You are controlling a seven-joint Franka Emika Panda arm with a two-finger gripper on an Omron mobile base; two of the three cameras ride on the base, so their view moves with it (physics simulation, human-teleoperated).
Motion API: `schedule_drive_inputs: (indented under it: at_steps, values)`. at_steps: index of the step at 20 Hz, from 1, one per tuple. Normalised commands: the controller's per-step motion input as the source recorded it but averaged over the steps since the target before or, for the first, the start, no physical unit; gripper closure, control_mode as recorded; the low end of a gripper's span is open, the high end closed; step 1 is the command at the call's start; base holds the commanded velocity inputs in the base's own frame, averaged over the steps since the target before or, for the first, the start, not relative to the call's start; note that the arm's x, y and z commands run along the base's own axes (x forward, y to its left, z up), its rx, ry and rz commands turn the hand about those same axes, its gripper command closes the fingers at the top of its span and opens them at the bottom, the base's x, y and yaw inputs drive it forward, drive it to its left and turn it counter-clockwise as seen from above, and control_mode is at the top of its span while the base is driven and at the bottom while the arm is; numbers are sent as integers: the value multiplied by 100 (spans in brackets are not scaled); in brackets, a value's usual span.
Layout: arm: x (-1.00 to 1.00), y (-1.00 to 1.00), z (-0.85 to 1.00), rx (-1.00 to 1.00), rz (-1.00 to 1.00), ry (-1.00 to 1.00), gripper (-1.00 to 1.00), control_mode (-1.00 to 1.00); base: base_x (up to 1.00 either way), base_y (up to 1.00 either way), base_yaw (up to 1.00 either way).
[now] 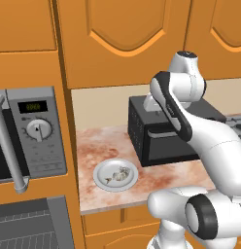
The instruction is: Place the fish on the bottom rack of the oven, and slide the tray back inside. Close the oven door.
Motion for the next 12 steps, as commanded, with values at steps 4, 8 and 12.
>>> schedule_drive_inputs:
  at_steps: [4,8,12]
  values:
    - [1,0,0,0,0,0,-100,-100,0,0,0]
    - [-16,4,-11,0,-8,-5,-100,-100,0,0,0]
    - [-17,43,-39,0,-12,-1,-100,-100,0,0,0]
